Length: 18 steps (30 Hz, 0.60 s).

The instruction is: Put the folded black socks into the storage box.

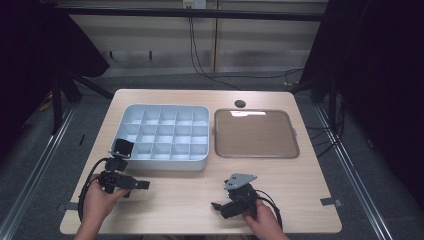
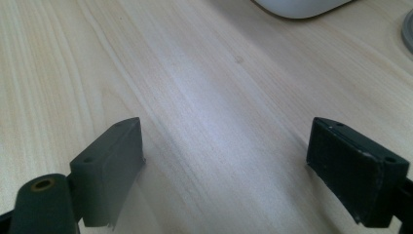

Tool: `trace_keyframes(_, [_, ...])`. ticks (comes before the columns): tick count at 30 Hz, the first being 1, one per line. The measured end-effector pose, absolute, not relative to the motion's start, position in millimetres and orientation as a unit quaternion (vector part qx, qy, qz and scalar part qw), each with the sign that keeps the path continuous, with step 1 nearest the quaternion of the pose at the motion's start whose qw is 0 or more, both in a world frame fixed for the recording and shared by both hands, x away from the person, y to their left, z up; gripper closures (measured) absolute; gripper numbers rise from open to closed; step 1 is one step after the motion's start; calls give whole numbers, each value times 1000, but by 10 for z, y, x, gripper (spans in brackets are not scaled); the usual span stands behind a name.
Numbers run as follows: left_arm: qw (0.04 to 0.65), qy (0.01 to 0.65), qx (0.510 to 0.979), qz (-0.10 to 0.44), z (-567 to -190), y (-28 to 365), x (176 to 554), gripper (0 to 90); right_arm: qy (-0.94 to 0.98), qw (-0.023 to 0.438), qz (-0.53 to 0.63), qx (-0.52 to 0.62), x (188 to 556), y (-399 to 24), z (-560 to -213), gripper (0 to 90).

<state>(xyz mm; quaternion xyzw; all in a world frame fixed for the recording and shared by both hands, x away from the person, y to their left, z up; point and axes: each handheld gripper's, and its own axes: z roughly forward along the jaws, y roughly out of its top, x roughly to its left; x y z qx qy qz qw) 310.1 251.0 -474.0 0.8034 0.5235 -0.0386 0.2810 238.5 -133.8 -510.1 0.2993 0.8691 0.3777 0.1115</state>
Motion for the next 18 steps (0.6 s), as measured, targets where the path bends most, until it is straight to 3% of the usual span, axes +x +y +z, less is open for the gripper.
trace_keyframes(18, [293, 504, 812, -9, -4810, 2492, 3045, 156, 869, 111, 378, 299, 2385, -1339, -5100, 129])
